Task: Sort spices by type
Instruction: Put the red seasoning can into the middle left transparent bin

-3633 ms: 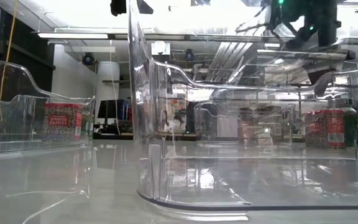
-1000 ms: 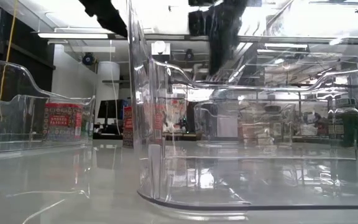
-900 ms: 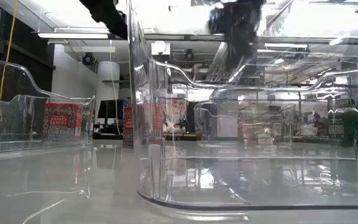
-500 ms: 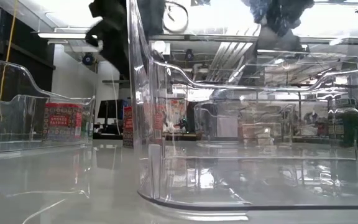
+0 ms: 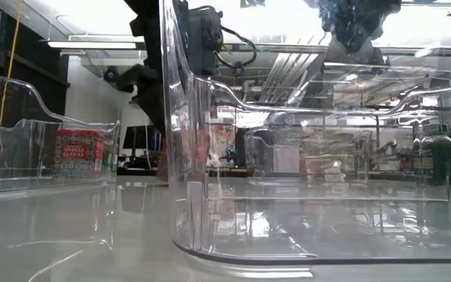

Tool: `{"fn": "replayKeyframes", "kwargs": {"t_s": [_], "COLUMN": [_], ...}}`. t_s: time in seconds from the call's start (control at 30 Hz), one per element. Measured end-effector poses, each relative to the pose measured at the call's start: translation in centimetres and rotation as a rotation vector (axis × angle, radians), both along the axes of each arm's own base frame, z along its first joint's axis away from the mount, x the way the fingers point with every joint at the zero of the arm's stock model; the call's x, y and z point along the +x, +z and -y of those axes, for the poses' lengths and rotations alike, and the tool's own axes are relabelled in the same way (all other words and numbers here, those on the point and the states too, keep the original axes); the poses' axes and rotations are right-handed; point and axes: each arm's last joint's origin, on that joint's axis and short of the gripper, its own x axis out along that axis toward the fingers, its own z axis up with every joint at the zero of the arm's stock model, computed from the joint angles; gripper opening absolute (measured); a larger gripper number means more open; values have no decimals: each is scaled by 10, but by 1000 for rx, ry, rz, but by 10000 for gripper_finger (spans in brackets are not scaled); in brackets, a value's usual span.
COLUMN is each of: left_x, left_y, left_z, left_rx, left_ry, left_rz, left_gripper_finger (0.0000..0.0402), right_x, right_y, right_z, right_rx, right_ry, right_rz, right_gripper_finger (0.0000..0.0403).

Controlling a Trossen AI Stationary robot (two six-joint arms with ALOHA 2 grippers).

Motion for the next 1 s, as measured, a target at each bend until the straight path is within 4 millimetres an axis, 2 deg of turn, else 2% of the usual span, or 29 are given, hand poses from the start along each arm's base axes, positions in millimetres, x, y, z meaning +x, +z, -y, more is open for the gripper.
{"fn": "replayKeyframes", "kwargs": {"t_s": [0.37,0.73,1.0], "left_x": [-1,-9,-7], "left_y": [-2,13,11], "left_z": [1,3,7], "left_rx": [11,0,-37], "left_ry": [12,54,-35], "left_rz": [-28,-2,8], "left_gripper_finger": [300,300,300], "right_x": [0,1,1], "right_y": [0,1,1], "right_z": [0,0,1], "right_rx": [-12,-27,-31], "right_ry": [16,10,3], "right_rz": [-2,3,6], "right_gripper_finger": [0,0,0]}}
